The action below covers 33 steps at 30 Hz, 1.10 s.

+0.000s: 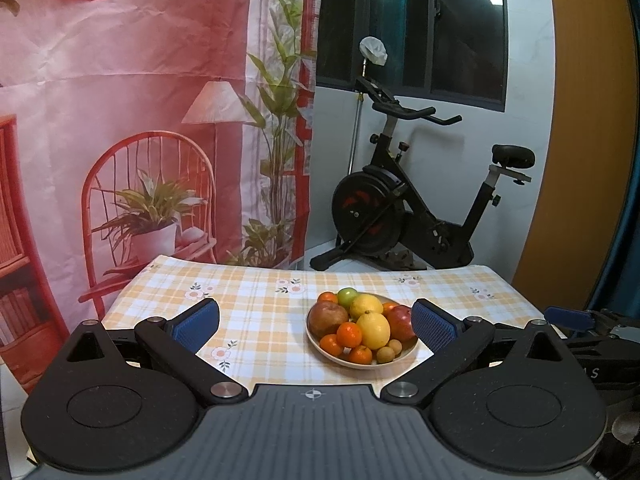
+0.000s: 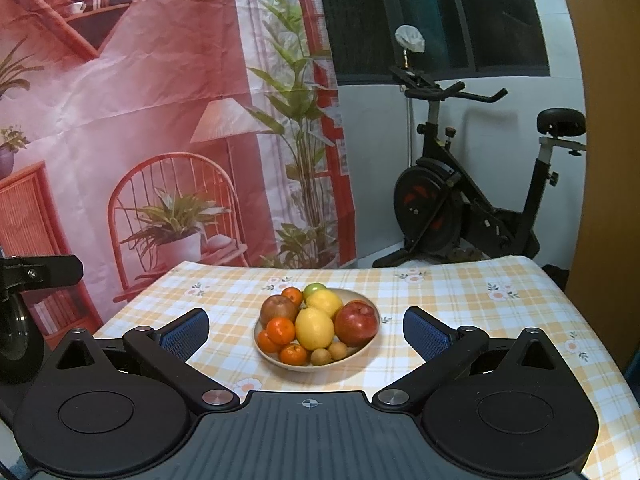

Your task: Organize fruits

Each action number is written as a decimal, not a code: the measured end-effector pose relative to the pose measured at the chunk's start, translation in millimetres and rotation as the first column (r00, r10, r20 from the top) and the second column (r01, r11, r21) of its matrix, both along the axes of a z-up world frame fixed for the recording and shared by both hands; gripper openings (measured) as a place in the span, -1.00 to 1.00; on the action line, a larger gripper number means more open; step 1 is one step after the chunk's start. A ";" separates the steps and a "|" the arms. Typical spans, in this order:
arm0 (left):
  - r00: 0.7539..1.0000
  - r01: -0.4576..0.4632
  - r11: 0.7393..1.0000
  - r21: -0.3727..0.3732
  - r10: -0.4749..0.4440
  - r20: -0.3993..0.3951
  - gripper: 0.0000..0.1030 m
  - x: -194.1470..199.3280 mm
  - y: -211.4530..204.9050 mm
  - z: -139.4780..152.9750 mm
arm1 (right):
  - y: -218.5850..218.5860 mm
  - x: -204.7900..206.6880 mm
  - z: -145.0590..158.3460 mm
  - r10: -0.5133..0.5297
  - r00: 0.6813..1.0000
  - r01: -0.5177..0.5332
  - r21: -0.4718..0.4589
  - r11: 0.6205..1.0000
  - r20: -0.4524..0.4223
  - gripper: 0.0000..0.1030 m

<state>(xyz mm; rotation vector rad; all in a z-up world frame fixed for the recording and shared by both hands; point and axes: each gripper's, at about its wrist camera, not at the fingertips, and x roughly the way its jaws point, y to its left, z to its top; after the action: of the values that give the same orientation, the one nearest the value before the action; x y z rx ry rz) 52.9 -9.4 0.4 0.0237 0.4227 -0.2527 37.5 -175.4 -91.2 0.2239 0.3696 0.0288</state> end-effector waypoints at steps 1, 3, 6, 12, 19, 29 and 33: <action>1.000 0.000 1.000 0.000 0.000 -0.001 1.00 0.0 0.1 -0.5 | -0.1 -0.1 0.1 0.000 1.000 0.000 0.000 1.000 0.000 0.99; 1.000 0.000 1.000 0.000 0.000 -0.003 1.00 -0.1 0.4 -0.9 | -0.3 -0.2 0.4 -0.001 1.000 0.001 0.000 1.000 0.000 0.99; 1.000 0.000 1.000 0.000 0.000 -0.004 1.00 -0.5 0.9 -1.1 | -0.3 -0.2 0.4 0.000 1.000 0.000 0.000 1.000 0.000 0.99; 1.000 -0.008 1.000 0.001 0.008 -0.008 1.00 -0.4 1.4 -0.8 | -0.4 -0.1 0.2 0.000 1.000 0.000 0.000 1.000 0.000 0.99; 1.000 -0.009 1.000 0.000 0.009 -0.010 1.00 -0.6 1.7 -1.3 | -0.4 -0.2 0.2 0.001 1.000 -0.001 0.000 1.000 0.001 0.99; 1.000 -0.013 1.000 0.000 0.013 -0.006 1.00 -1.1 3.8 -1.3 | -0.8 -0.5 0.3 0.000 1.000 0.000 0.001 1.000 0.001 0.99; 1.000 -0.015 1.000 0.000 0.015 -0.006 1.00 -0.8 4.4 0.2 | -1.1 -0.7 0.3 0.000 1.000 0.000 0.001 1.000 0.001 0.99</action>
<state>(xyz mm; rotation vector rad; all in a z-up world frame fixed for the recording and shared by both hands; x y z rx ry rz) 52.1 -5.0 0.6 0.0198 0.4283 -0.2376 36.8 -176.5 -90.9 0.2253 0.3690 0.0287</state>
